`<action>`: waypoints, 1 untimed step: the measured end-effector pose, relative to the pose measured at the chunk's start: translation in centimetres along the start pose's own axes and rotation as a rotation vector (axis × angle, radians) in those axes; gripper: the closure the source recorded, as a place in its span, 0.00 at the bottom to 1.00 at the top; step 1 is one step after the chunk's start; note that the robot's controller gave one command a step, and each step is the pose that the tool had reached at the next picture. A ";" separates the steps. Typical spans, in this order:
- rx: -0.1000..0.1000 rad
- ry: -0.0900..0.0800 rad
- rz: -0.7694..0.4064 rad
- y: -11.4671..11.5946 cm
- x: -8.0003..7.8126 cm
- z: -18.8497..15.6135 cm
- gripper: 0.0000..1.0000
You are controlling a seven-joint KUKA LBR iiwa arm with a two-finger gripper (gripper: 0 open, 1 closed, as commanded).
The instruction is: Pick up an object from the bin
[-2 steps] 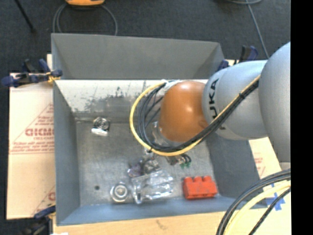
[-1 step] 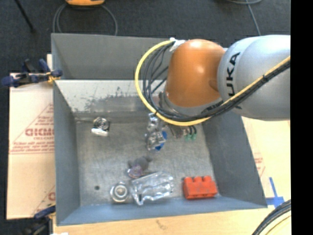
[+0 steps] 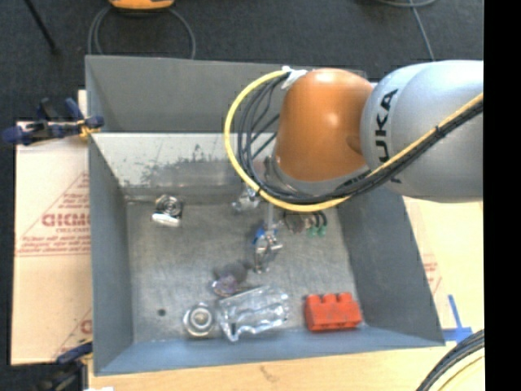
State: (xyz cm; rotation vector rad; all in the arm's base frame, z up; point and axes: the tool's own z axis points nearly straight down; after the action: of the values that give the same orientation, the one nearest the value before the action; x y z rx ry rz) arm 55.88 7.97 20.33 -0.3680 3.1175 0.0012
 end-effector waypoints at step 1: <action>0.002 -0.014 0.004 -0.9 2.2 11.7 0.00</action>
Offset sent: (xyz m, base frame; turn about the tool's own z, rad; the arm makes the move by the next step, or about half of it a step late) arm -0.0260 -0.0150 -0.1333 0.0017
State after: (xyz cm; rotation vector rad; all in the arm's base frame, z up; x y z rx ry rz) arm 53.95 6.58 8.59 -0.3595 3.1047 0.0008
